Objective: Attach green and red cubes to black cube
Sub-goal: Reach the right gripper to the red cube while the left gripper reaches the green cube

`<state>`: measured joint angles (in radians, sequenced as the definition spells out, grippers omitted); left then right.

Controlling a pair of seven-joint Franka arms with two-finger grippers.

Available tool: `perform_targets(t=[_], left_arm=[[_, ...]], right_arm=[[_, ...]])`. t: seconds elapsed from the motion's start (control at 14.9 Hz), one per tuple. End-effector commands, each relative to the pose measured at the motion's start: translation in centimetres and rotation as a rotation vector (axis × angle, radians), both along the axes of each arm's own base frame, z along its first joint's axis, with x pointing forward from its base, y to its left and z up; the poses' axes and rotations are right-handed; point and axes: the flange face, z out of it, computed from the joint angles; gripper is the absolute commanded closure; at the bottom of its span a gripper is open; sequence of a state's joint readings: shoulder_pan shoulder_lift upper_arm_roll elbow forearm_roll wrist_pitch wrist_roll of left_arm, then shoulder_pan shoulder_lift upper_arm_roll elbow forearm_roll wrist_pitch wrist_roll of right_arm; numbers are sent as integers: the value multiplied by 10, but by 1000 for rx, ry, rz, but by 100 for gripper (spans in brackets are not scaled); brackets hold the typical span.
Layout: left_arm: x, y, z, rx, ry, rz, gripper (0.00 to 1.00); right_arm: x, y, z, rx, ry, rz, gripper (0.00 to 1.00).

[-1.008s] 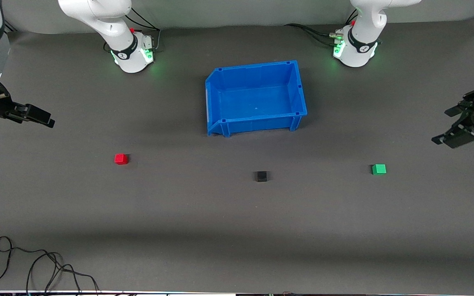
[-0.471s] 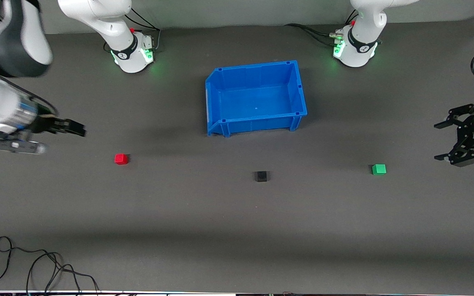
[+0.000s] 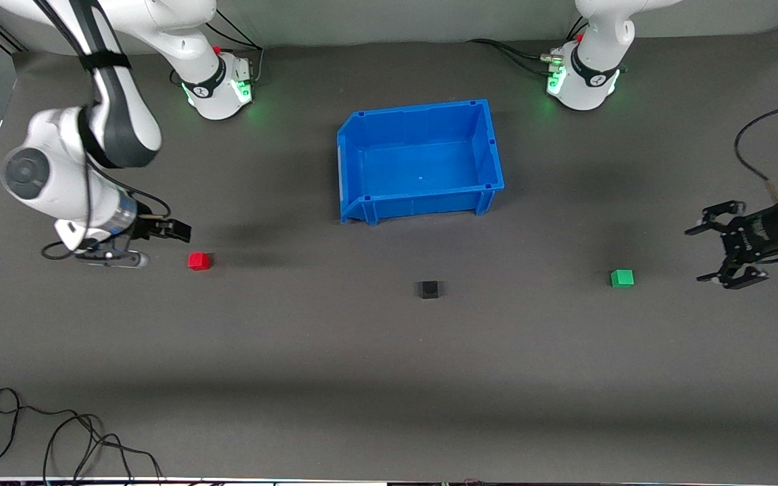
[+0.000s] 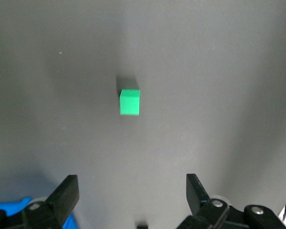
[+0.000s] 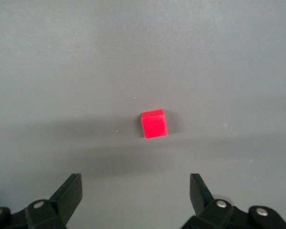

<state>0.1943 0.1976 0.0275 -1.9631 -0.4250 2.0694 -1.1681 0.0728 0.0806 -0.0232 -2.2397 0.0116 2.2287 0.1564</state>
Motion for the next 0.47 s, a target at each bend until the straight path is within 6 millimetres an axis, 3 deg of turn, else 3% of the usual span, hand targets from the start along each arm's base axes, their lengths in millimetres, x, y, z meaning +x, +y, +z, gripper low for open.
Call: perform_targets(t=[0.0, 0.4], left_arm=[[-4, -4, -43, -7, -19, 44, 0], [-26, 1, -132, -47, -106, 1, 0]], right_arm=[[3, -2, -37, -7, -14, 14, 1], [-3, -7, -127, -16, -51, 20, 0]])
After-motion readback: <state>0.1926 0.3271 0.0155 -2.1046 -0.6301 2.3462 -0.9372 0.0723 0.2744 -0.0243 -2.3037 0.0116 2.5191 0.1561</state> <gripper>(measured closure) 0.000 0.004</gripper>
